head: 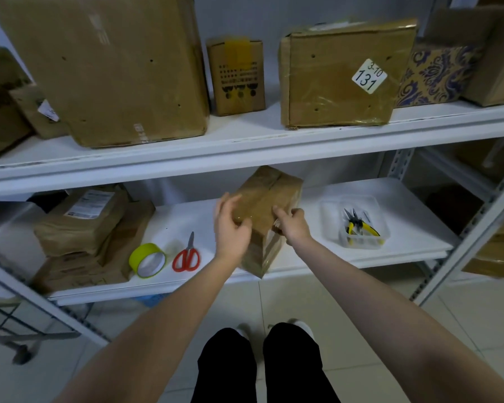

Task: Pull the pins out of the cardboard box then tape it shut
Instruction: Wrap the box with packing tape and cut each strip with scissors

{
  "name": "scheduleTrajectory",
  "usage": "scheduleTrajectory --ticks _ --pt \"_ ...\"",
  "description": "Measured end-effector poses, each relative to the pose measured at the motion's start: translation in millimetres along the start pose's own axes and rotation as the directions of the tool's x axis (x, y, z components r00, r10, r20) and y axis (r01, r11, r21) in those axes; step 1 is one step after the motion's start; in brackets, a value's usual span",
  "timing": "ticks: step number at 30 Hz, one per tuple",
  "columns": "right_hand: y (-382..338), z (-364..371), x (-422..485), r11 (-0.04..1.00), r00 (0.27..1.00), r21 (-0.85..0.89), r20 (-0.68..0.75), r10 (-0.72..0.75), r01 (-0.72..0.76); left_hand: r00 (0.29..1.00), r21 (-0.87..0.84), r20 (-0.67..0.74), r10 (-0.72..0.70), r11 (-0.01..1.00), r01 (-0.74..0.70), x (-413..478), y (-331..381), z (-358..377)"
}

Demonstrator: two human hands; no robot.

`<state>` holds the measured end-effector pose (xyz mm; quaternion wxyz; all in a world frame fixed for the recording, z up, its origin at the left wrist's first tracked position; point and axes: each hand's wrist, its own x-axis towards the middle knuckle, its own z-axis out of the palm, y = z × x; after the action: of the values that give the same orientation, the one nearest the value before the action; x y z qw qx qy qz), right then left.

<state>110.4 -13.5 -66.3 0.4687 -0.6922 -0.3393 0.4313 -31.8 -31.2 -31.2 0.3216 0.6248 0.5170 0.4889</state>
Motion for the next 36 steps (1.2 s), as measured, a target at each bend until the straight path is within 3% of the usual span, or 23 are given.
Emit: scheduleTrajectory --ticks 2,3,4,6,7,9,10,12,14,17,20,23,27,31,36 --pt "1.7 -4.9 0.5 0.992 0.998 0.125 0.066 0.017 -0.025 0.981 0.067 -0.158 -0.113 0.99 0.125 1.5 0.8 -4.7" --pt "2.7 -9.5 -0.2 0.983 0.995 0.182 0.094 0.019 -0.036 0.964 0.092 -0.169 -0.205 0.97 0.223 3.5 -0.7 -6.7" --pt "4.7 -15.4 -2.1 0.966 0.992 0.253 0.126 0.021 -0.053 0.951 0.084 -0.119 -0.286 0.951 0.296 3.3 -3.0 -7.2" --pt "9.4 -25.9 -5.1 0.937 0.989 0.343 0.149 0.013 -0.064 0.955 0.01 0.052 -0.293 0.956 0.293 -1.4 -6.9 -2.8" --pt "10.3 -30.1 -3.8 0.948 0.994 0.316 0.107 0.01 -0.043 0.96 -0.008 0.111 -0.256 0.966 0.258 -5.4 -5.4 0.6" --pt "9.1 -38.8 3.2 0.997 0.995 0.071 -0.103 0.011 -0.004 0.954 0.022 0.229 -0.193 0.981 0.193 -11.2 -4.6 10.9" --pt "8.0 -45.3 5.4 0.998 0.977 -0.058 -0.211 0.013 -0.026 0.937 0.048 0.305 -0.168 0.986 0.161 -14.2 -5.2 17.0" --pt "9.6 -60.4 8.8 0.981 0.954 -0.171 -0.298 0.039 -0.093 0.886 0.116 0.44 -0.148 0.987 0.107 -21.2 0.4 28.8" --pt "7.1 -68.1 6.3 0.976 0.963 -0.16 -0.248 0.104 -0.147 0.852 0.183 0.506 -0.135 0.982 0.048 -20.9 -3.1 35.9" --pt "3.0 -62.6 0.8 0.977 0.978 -0.067 -0.059 0.199 -0.202 0.811 0.2 0.553 -0.191 0.975 0.093 -19.3 -3.0 37.1" --pt "19.9 -62.8 18.2 0.977 0.979 -0.071 0.003 0.203 -0.202 0.853 0.182 0.468 -0.23 0.97 0.162 -14.9 -8.2 30.7" --pt "24.1 -63.4 13.2 0.972 0.971 -0.034 0.044 0.235 -0.233 0.904 0.325 0.257 -0.342 0.912 0.252 -6.9 -28.7 15.9" --pt "43.2 -57.2 7.0 0.972 0.972 -0.1 0.082 0.22 -0.211 0.858 0.385 0.168 -0.486 0.833 0.396 0.7 -46.2 1.1" --pt "55.7 -50.4 4.4 0.986 0.973 0.018 0.162 0.161 -0.166 0.816 0.363 0.058 -0.575 0.773 0.519 7.3 -58.7 -5.8" --pt "67.1 -55.3 -2.0 0.993 0.965 0.11 0.263 0.016 -0.046 0.812 0.209 0.007 -0.584 0.794 0.57 5.0 -72.5 -10.2"
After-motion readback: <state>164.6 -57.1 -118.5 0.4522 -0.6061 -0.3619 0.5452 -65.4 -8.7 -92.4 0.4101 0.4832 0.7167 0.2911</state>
